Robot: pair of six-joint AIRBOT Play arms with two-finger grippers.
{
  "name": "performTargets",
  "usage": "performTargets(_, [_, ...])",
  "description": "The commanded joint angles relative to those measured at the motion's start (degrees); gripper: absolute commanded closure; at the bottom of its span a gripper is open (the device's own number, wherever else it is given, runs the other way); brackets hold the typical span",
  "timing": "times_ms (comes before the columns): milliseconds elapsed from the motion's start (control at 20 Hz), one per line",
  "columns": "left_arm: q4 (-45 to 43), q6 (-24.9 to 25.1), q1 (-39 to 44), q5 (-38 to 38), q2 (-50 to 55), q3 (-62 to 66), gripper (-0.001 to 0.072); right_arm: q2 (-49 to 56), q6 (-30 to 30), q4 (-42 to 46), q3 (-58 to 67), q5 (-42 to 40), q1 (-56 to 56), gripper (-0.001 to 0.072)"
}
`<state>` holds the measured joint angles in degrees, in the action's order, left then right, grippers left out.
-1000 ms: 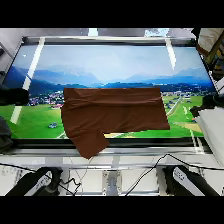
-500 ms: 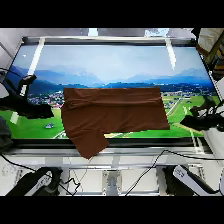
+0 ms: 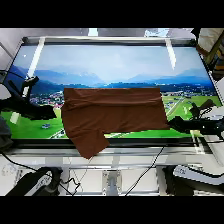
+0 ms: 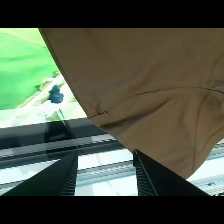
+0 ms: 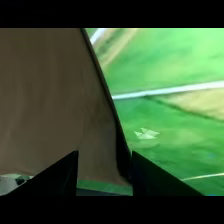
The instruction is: Fold the shirts.
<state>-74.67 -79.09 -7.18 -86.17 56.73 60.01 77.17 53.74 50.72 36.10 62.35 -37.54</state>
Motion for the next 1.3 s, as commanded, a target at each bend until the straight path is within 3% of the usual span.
performTargets(0, [0.0,0.0,0.0,0.7,0.0,0.0,0.0294,4.2,-1.2,-1.2,-0.3,-3.0,0.0,0.0371])
performTargets(50, [-0.1,0.0,0.0,1.1,0.0,0.0,0.0295,4.9,-1.6,-2.1,-0.3,-2.7,0.0,0.0399])
performTargets(450, [-0.3,-0.4,0.0,1.2,0.5,-1.4,0.0296,5.2,-2.9,-2.8,-0.3,-1.7,0.1,0.0408])
performTargets(500, [-0.2,-0.7,0.0,1.0,0.6,-2.9,0.0295,5.2,-3.2,-2.7,-0.3,-1.8,0.1,0.0479])
performTargets(550, [0.4,-1.3,0.0,0.9,0.6,-4.5,0.0296,5.2,-4.0,-2.7,-0.3,-2.0,0.1,0.0617])
performTargets(600, [1.7,-2.5,0.0,0.8,0.6,-6.6,0.0294,5.2,-4.3,-2.7,-0.3,-2.2,0.1,0.0686])
performTargets(900, [20.3,-4.3,0.1,-1.9,0.6,-18.0,0.0285,5.2,-4.3,-1.9,-0.3,-3.8,0.1,0.0686])
performTargets(1250, [11.6,-5.0,0.1,-5.5,0.6,-26.7,0.0285,5.2,-4.3,-1.9,-0.3,-4.0,0.1,0.0686])
